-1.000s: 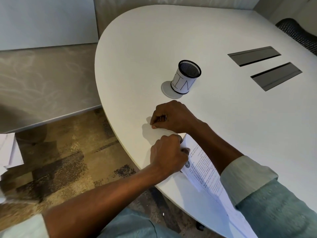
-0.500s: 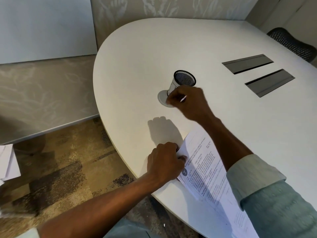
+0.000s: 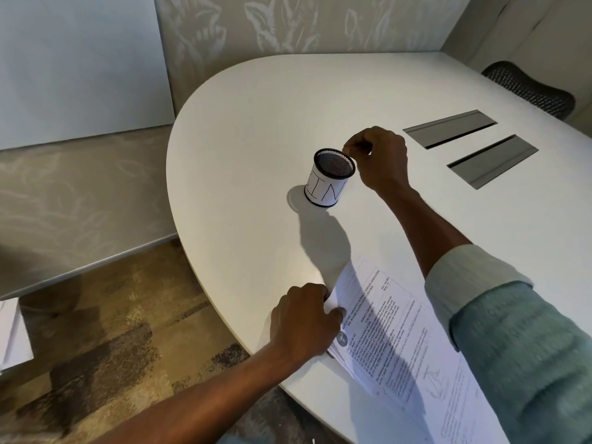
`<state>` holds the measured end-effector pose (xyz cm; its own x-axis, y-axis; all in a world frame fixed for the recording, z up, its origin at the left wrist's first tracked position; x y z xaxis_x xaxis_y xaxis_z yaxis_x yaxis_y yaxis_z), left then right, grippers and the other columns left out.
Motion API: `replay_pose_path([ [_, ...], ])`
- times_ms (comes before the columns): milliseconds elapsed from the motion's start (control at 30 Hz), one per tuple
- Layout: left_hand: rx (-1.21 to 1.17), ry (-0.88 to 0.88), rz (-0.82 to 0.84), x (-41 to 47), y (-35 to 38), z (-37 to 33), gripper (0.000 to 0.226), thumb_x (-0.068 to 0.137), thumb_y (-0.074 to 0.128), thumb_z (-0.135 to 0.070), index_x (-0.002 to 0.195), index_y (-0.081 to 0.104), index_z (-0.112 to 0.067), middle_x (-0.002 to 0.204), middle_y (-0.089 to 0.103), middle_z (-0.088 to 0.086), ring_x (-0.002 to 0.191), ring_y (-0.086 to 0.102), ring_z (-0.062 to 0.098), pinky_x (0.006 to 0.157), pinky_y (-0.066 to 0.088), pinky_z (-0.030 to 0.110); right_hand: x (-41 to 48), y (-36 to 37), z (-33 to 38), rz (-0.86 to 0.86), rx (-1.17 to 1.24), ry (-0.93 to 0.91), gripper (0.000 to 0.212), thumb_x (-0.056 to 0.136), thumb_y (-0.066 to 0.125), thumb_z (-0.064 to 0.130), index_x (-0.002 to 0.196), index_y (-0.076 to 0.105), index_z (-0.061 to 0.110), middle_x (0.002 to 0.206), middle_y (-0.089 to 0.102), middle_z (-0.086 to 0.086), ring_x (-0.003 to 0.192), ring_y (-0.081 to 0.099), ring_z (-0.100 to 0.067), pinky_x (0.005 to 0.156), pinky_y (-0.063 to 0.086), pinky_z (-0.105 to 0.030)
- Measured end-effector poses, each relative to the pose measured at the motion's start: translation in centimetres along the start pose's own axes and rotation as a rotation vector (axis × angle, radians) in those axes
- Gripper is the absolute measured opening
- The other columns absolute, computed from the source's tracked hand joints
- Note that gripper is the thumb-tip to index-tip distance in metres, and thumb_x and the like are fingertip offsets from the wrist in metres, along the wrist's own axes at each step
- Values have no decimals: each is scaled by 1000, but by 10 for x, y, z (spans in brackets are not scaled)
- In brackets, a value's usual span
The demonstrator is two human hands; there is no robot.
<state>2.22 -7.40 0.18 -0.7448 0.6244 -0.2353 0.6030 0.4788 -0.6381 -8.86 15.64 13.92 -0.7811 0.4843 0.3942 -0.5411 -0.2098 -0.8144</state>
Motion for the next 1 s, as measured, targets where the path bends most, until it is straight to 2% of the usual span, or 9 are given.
replay_pose_path([
  [167, 13, -11, 2, 1, -1, 1, 43, 95, 65, -50, 70, 48, -20, 64, 69, 0, 65, 75, 24, 74, 64, 44, 4, 13, -2, 39, -47, -29, 14, 95, 71, 15, 94, 83, 22, 101, 75, 0, 95, 69, -25, 79, 53, -37],
  [367, 15, -12, 1, 3, 0, 3, 43, 95, 67, -50, 70, 50, -19, 53, 62, -3, 59, 74, 21, 68, 61, 37, 2, 14, -4, 46, -23, -60, 16, 98, 70, 12, 102, 85, 17, 106, 75, -7, 97, 71, -30, 84, 56, -44],
  [433, -3, -8, 31, 3, 0, 3, 40, 96, 67, -49, 72, 51, -21, 58, 69, -3, 51, 74, 17, 67, 60, 34, -1, 7, -6, 16, 25, -55, 15, 97, 71, 10, 103, 85, 13, 104, 77, -11, 96, 73, -31, 87, 57, -44],
  [500, -33, -6, 66, 4, 0, 3, 36, 97, 67, -47, 75, 53, -22, 66, 75, -2, 46, 73, 14, 63, 58, 32, -9, -1, -10, -30, 75, -40, 15, 97, 71, 10, 104, 85, 11, 101, 78, -12, 92, 74, -28, 88, 57, -39],
  [600, -48, -19, 76, 4, -2, 2, 30, 97, 70, -42, 81, 61, -18, 76, 78, -3, 55, 77, 19, 66, 63, 38, -32, -12, -25, -68, 121, 33, 13, 95, 75, 14, 102, 85, 11, 99, 81, -8, 86, 76, -24, 83, 54, -27],
  [733, -24, -26, 73, 3, -1, -1, 26, 97, 72, -44, 90, 67, -19, 92, 80, 0, 74, 79, 30, 82, 65, 46, -74, -19, -55, -40, 174, 136, 12, 92, 81, 19, 100, 85, 11, 94, 82, -4, 82, 76, -22, 83, 58, -27],
  [800, -42, -20, 80, 4, -1, -1, 26, 97, 73, -44, 89, 66, -20, 94, 79, 1, 78, 78, 32, 83, 64, 47, -96, -21, -71, -9, 186, 170, 16, 91, 84, 23, 102, 85, 11, 94, 83, -2, 82, 76, -16, 78, 56, -18],
  [867, -42, 14, 61, 6, -2, -3, 28, 98, 72, -43, 81, 61, -24, 91, 74, -1, 82, 74, 32, 79, 60, 42, -119, -24, -89, 36, 213, 216, 23, 91, 85, 30, 106, 84, 12, 92, 83, 1, 81, 74, -5, 75, 54, -11],
  [1000, -9, 95, -43, 14, -20, -9, 40, 98, 71, -42, 69, 46, -30, 86, 63, 0, 92, 65, 39, 72, 41, 37, -163, -37, -117, 159, 338, 332, 41, 86, 85, 49, 117, 80, 24, 90, 81, 15, 84, 73, 8, 77, 52, -10],
])
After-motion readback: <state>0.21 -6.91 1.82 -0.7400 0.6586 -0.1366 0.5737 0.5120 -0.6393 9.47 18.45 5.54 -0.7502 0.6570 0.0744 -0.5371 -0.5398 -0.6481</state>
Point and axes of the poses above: each hand's wrist, its own x-axis towards the middle knuckle, its own y-axis out of the palm, z = x × y, the point moved 5 cm from there along x, towards the middle knuckle
